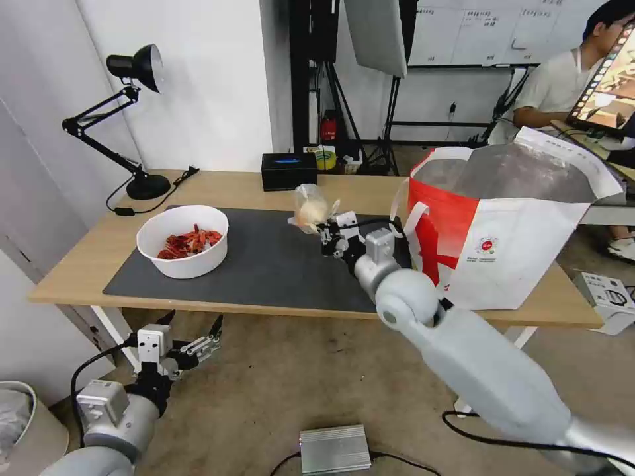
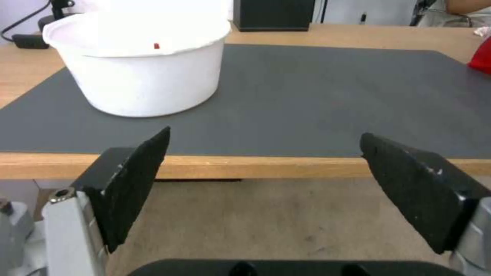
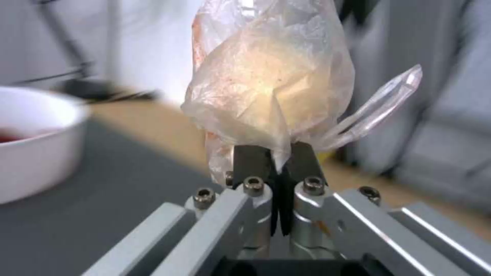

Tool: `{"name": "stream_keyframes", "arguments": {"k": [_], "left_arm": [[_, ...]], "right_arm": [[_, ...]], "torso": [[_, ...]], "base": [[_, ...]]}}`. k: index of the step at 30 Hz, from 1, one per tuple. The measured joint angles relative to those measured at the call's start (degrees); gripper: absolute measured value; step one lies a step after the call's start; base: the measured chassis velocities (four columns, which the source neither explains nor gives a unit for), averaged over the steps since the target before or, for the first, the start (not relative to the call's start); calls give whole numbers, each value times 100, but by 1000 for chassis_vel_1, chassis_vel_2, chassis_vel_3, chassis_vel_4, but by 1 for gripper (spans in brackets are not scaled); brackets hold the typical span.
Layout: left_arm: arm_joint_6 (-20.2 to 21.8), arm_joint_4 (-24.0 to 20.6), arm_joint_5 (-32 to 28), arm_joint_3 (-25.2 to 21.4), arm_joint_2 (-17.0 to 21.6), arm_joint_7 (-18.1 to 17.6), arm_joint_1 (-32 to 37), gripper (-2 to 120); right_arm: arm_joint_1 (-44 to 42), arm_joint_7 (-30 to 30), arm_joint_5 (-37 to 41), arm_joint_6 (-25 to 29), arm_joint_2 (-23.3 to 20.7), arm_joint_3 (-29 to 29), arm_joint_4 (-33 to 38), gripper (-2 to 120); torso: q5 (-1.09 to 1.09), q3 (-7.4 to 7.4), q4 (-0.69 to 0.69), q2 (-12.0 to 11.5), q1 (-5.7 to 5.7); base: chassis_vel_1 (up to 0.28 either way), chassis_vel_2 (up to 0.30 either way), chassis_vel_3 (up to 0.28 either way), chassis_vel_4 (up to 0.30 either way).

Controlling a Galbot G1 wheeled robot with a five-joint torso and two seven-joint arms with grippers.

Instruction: Pick up the trash from the table and place it into the takeout bag.

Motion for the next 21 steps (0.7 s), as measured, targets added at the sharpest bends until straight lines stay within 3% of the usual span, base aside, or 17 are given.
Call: {"name": "stream_keyframes", "arguments": {"k": [3,6,19,21], "left_arm": [[0,-5,10,3,4,-1,36,100],[0,-12,17,9,14,-2,52,100],[-21,-38,59,148,28,-4,68,100],[-109,-32,70,218,69,15,69,100]], "right_arm": [[-301,32,-1016,283,-86,581,153,0],[-435,62,-1119,292,-259,880,357,0],[-792,199,-528,84,-875,1606,1007,0],[-924,198,-296,74,-1084,1936,1149,0]], "torso": [[0,0,0,0,1],[0,0,-1,0,1],[0,1,-1,0,0],[1,1,-1,0,1]], "base": [[0,0,0,0],[0,0,0,0],[0,0,0,0],[0,0,0,0]]}}
